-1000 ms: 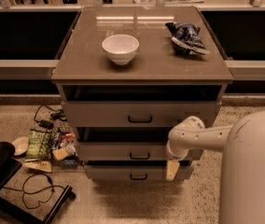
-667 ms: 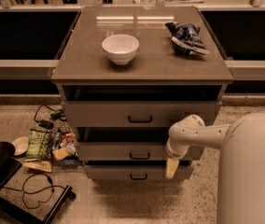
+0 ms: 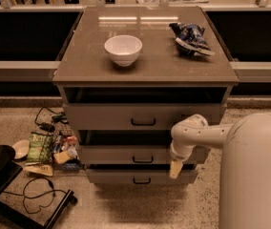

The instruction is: Open middle drawer

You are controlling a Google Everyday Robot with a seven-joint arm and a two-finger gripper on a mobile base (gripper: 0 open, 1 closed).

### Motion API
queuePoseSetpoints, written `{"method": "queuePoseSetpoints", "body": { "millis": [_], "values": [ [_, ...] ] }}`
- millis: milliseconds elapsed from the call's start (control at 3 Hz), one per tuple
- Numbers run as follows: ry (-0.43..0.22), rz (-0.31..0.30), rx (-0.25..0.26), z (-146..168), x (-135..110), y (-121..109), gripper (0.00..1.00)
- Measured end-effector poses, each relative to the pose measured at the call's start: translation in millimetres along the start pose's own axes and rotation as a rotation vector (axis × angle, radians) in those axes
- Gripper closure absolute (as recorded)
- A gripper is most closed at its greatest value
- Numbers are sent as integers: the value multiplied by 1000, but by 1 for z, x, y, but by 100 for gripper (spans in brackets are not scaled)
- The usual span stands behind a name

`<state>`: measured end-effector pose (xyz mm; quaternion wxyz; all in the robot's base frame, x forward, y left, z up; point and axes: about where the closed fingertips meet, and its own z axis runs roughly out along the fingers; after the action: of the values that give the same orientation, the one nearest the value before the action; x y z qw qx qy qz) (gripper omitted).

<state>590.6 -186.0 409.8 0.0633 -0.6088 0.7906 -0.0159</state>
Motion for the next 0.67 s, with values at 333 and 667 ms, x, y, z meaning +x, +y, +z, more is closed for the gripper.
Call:
{"method": "queuePoseSetpoints", "body": {
  "millis": [333,667],
  "values": [
    [72,31,-2,-38,3,30,42],
    [141,82,-27,-79,17,64,66]
  ]
}}
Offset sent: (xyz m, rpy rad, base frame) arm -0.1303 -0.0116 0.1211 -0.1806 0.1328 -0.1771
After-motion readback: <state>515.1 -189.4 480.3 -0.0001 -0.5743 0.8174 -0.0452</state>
